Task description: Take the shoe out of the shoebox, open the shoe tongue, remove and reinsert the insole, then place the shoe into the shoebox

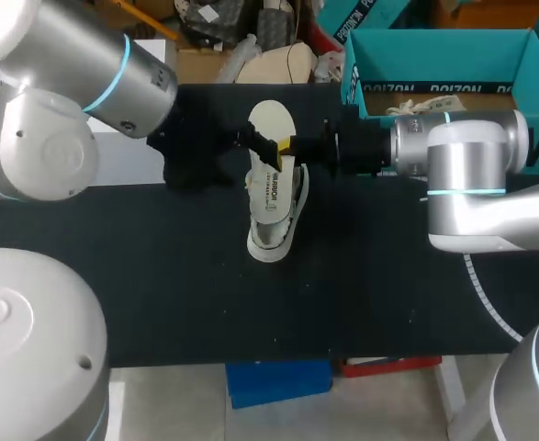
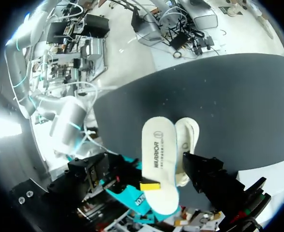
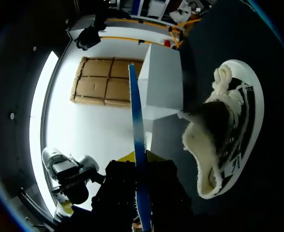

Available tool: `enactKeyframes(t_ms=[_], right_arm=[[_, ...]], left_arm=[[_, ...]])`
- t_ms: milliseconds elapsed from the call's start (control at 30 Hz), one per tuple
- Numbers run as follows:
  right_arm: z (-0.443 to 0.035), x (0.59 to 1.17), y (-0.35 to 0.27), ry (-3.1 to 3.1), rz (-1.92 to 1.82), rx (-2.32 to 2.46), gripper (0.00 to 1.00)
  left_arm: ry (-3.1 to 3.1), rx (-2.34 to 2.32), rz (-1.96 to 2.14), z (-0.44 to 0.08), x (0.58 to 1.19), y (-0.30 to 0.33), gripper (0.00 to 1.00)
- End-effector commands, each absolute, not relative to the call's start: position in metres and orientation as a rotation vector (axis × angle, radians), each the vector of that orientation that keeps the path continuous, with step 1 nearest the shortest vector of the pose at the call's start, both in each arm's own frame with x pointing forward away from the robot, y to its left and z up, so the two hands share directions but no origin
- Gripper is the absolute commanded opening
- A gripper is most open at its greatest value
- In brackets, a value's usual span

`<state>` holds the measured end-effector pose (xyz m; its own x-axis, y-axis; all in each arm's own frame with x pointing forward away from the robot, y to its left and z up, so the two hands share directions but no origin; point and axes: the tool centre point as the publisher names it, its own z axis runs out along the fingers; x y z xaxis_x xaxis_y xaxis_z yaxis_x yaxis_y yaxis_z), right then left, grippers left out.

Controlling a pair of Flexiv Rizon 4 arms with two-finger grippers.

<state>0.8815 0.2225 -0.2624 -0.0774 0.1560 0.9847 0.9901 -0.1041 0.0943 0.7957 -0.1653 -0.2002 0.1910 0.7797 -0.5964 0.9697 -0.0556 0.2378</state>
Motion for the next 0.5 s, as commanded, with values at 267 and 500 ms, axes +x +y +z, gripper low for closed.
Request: enactKeyframes(t_ms=[267,500], right_arm=[[-0.2624,0.8822,0.2230,-1.334,-1.277,-1.365,0.00],[-0.2624,0.8822,0.2230,-1.334,-1.277,-1.365,0.00]], left_arm=[[2.001,2.116,0.003,-0.2019,0.7971,-0.1737,1.00],[2.036,2.171,0.014,-0.2007,0.7941,-0.1723,1.00]])
